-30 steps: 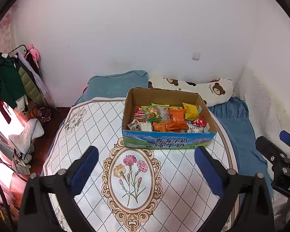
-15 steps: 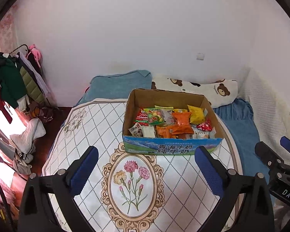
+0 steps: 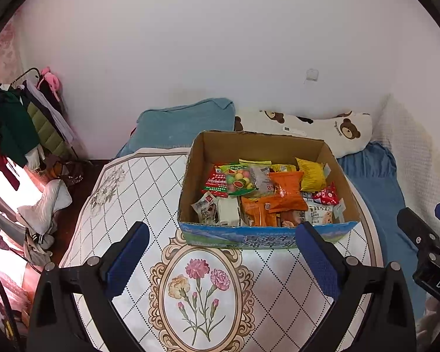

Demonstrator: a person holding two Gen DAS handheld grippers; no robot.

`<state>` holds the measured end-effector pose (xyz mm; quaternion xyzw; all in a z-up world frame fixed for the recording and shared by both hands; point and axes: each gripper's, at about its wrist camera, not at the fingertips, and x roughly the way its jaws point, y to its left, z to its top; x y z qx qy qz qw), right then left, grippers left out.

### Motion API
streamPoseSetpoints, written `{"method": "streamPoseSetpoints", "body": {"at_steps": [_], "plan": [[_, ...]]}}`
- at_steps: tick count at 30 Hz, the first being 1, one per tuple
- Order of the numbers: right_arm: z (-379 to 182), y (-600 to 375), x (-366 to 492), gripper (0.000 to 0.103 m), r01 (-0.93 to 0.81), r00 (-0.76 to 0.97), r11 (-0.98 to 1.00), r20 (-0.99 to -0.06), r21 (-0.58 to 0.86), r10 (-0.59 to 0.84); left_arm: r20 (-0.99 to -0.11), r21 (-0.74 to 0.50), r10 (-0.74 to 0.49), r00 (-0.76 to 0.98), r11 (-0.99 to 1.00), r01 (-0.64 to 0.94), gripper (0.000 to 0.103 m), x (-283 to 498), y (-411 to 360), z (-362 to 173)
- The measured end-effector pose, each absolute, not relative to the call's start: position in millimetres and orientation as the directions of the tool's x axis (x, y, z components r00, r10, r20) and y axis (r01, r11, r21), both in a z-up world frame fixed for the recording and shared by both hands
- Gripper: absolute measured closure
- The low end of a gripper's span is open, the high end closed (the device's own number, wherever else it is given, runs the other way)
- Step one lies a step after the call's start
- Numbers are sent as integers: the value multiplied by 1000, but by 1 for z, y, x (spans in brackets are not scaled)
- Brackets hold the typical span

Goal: Organize snacks

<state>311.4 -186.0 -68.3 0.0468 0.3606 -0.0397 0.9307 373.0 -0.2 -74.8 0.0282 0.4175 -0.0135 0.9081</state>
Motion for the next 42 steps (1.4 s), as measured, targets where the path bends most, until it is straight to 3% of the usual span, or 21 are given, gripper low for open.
{"method": "streamPoseSetpoints", "body": {"at_steps": [42], "plan": [[-77, -188, 315, 0, 96, 725, 992, -688, 78, -16, -766, 58, -13, 643, 994, 89, 1, 379, -6, -80]]}}
